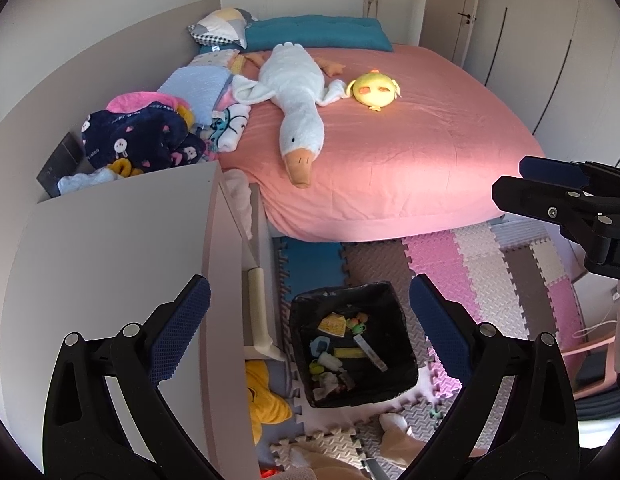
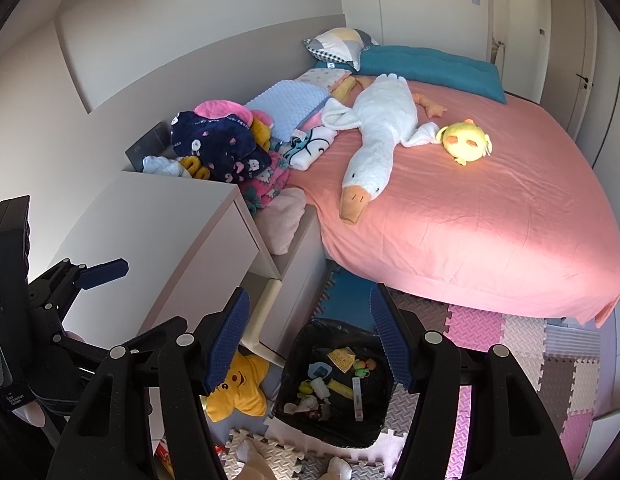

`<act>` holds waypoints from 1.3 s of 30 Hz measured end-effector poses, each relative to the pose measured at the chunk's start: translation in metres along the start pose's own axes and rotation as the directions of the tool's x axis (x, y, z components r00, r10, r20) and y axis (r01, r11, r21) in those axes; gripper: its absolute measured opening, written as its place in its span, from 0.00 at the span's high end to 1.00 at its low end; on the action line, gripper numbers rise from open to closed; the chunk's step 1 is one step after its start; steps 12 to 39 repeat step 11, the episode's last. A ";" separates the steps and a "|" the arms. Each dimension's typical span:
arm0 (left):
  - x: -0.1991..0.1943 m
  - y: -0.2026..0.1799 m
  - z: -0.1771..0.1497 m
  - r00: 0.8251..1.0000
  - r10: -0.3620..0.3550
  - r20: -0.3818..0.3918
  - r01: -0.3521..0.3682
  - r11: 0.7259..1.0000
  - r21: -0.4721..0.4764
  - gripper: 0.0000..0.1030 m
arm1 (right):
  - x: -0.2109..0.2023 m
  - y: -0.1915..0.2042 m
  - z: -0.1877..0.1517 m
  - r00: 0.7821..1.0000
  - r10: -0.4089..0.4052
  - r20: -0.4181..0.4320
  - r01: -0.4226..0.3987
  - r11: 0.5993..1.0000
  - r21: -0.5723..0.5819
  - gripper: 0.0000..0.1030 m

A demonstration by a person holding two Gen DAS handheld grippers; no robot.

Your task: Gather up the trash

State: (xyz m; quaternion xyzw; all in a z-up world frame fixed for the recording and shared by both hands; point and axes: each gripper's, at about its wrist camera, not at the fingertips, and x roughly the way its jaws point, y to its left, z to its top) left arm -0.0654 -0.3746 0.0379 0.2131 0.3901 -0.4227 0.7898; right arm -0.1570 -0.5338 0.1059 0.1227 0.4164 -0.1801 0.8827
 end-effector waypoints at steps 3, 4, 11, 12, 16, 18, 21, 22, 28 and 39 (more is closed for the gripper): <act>0.000 0.002 0.001 1.000 0.005 0.005 -0.005 1.000 -0.005 0.07 | 0.001 -0.001 -0.001 1.000 -0.001 -0.001 0.001 1.000 0.001 0.38; 0.001 0.002 0.002 1.000 0.006 -0.001 -0.006 1.000 -0.007 0.07 | 0.002 -0.002 0.000 1.000 0.000 -0.001 0.000 1.000 0.002 0.38; 0.002 0.004 0.003 1.000 0.010 -0.016 -0.010 1.000 -0.027 0.07 | 0.001 -0.002 -0.001 1.000 0.002 -0.002 -0.002 1.000 0.000 0.38; 0.002 0.004 0.003 1.000 0.010 -0.016 -0.010 1.000 -0.027 0.07 | 0.001 -0.002 -0.001 1.000 0.002 -0.002 -0.002 1.000 0.000 0.38; 0.002 0.004 0.003 1.000 0.010 -0.016 -0.010 1.000 -0.027 0.07 | 0.001 -0.002 -0.001 1.000 0.002 -0.002 -0.002 1.000 0.000 0.38; 0.002 0.004 0.003 1.000 0.010 -0.016 -0.010 1.000 -0.027 0.07 | 0.001 -0.002 -0.001 1.000 0.002 -0.002 -0.002 1.000 0.000 0.38; 0.002 0.004 0.003 1.000 0.010 -0.016 -0.010 1.000 -0.027 0.07 | 0.001 -0.002 -0.001 1.000 0.002 -0.002 -0.002 1.000 0.000 0.38; 0.002 0.004 0.003 1.000 0.010 -0.016 -0.010 1.000 -0.027 0.07 | 0.001 -0.002 -0.001 1.000 0.002 -0.002 -0.002 1.000 0.000 0.38; 0.002 0.004 0.003 1.000 0.010 -0.016 -0.010 1.000 -0.027 0.07 | 0.001 -0.002 -0.001 1.000 0.002 -0.002 -0.002 1.000 0.000 0.38; 0.002 0.004 0.003 1.000 0.010 -0.016 -0.010 1.000 -0.027 0.07 | 0.001 -0.002 -0.001 1.000 0.002 -0.002 -0.002 1.000 0.000 0.38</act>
